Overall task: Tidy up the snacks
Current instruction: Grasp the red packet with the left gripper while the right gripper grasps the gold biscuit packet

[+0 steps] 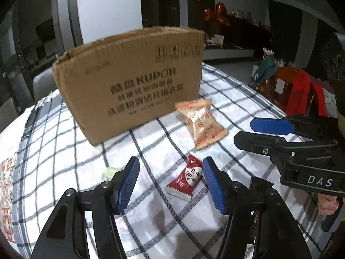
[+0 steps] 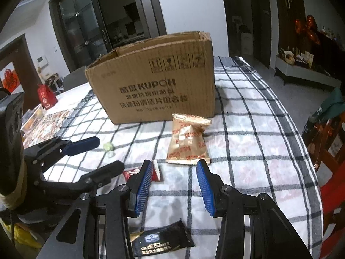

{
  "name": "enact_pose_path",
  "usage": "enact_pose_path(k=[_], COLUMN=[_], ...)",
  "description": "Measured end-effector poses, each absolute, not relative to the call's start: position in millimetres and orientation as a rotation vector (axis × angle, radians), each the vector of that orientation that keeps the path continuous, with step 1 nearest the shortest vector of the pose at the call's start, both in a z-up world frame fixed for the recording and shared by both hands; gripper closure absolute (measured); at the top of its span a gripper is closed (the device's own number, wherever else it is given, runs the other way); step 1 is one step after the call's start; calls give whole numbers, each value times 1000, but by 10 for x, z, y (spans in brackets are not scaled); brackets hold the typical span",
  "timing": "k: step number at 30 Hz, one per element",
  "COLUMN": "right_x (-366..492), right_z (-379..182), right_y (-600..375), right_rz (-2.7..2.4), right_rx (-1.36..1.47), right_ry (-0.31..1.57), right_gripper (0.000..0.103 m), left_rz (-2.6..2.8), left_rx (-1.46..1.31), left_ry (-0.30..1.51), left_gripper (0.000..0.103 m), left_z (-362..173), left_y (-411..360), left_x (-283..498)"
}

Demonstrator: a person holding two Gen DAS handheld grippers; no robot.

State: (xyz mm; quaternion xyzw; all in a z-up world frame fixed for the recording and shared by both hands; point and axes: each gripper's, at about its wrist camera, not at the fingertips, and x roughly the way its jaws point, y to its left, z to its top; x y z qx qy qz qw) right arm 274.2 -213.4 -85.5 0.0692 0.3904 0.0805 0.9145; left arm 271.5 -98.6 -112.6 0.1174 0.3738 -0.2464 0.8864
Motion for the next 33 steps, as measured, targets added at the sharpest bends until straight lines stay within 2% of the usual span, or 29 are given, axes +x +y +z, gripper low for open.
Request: enact_pose_path(k=[6, 16, 21, 25, 33], right_x=[2750, 2855, 2959, 3081, 3393], right_z=[-962, -1085, -1104, -1104, -1099], right_y=[-2149, -2138, -2127, -2128, -1998], right_rz=[157, 155, 152, 150, 146], right_rx=[153, 153, 145, 134, 65], right_ry=[829, 855, 858, 851, 849], right_gripper=[59, 59, 59, 59, 60], left_rz=[-535, -545, -563, -595, -577], left_rx=[259, 233, 202, 179, 140], left_ry=[813, 869, 878, 895, 892], left_gripper=[44, 53, 62, 78, 80], left_z=[-1277, -1455, -1468, -1506, -1492], left_y=[-1082, -1135, -1134, -1157, -1095], left_x=[2744, 2866, 2886, 2892, 2903])
